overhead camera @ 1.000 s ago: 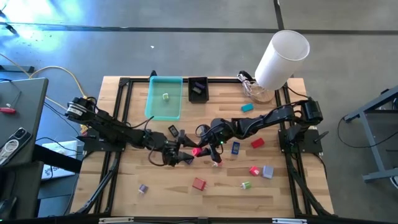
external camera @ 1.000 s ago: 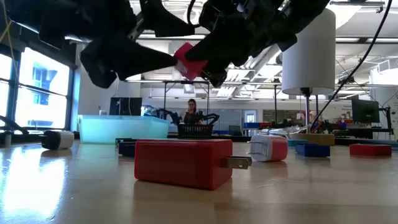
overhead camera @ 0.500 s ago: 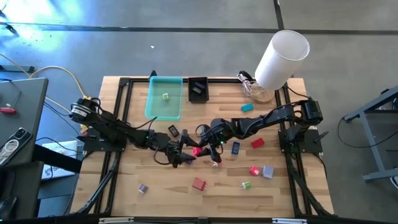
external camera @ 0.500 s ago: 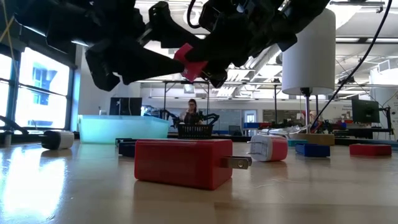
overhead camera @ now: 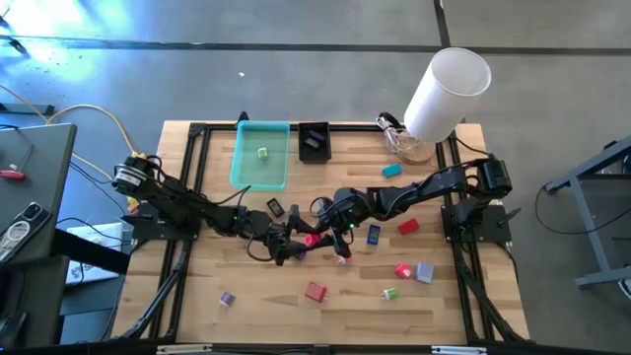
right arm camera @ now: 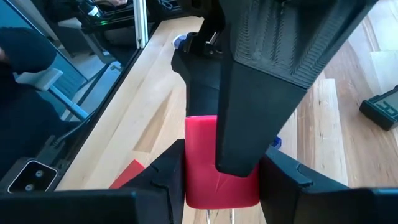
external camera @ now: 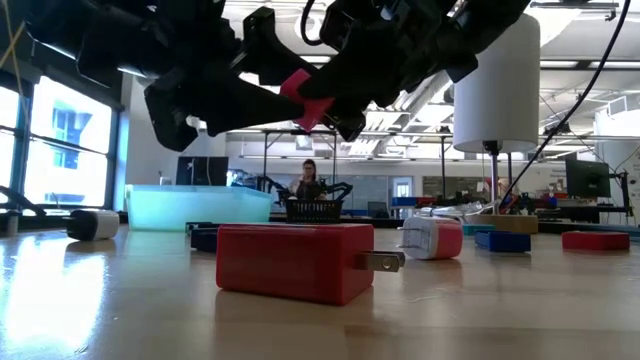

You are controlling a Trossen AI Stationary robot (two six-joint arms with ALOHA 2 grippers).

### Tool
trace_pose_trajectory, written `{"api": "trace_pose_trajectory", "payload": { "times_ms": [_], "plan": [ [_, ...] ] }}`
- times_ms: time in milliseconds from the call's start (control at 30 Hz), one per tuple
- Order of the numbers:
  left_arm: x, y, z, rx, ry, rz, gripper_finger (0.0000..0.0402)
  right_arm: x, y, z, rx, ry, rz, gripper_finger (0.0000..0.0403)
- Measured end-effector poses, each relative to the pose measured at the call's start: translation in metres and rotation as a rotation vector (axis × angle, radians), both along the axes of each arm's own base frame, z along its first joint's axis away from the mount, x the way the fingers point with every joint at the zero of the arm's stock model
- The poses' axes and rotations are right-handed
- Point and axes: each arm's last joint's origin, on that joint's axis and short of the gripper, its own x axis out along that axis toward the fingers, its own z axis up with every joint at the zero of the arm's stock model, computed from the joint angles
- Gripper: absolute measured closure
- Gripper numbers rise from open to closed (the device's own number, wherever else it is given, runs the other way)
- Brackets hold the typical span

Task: Pick & Place Office items
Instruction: Put the top pink charger adapter into the green bin

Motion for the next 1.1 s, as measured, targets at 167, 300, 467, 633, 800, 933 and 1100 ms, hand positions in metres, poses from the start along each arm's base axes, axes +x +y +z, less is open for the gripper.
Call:
{"api": "trace_pose_trajectory", "payload": {
  "times_ms": [167, 300, 467, 633, 800, 933, 1100],
  "plan": [
    [-0.001, -0.002, 0.0, 0.001, 0.003, -0.001, 0.0181, 0.0, 0.0, 0.0, -0.001, 0.004, 0.0, 0.0266],
    [-0.001, -0.004, -0.001, -0.02, 0.009, 0.014, 0.0211, 0.0, 0.0, 0.0, 0.0, 0.004, 0.001, 0.0262],
    [-0.001, -0.004, -0.001, -0.054, 0.018, 0.033, 0.024, 0.0, 0.0, 0.0, 0.01, 0.01, 0.002, 0.0261],
    [-0.002, -0.006, -0.001, -0.072, 0.021, 0.032, 0.0241, 0.0, 0.0, -0.001, 0.011, 0.011, 0.001, 0.0251],
    [-0.003, -0.009, -0.003, -0.087, 0.03, 0.067, 0.0242, 0.001, 0.0, 0.0, -0.001, 0.007, -0.065, 0.0213],
    [-0.005, -0.011, -0.004, -0.117, 0.04, 0.11, 0.0243, 0.001, 0.001, 0.0, -0.074, -0.011, -0.104, 0.0182],
    [-0.007, -0.017, -0.004, -0.154, 0.041, 0.15, 0.0243, 0.0, 0.002, 0.001, -0.118, -0.021, -0.098, 0.0166]
  ]
}}
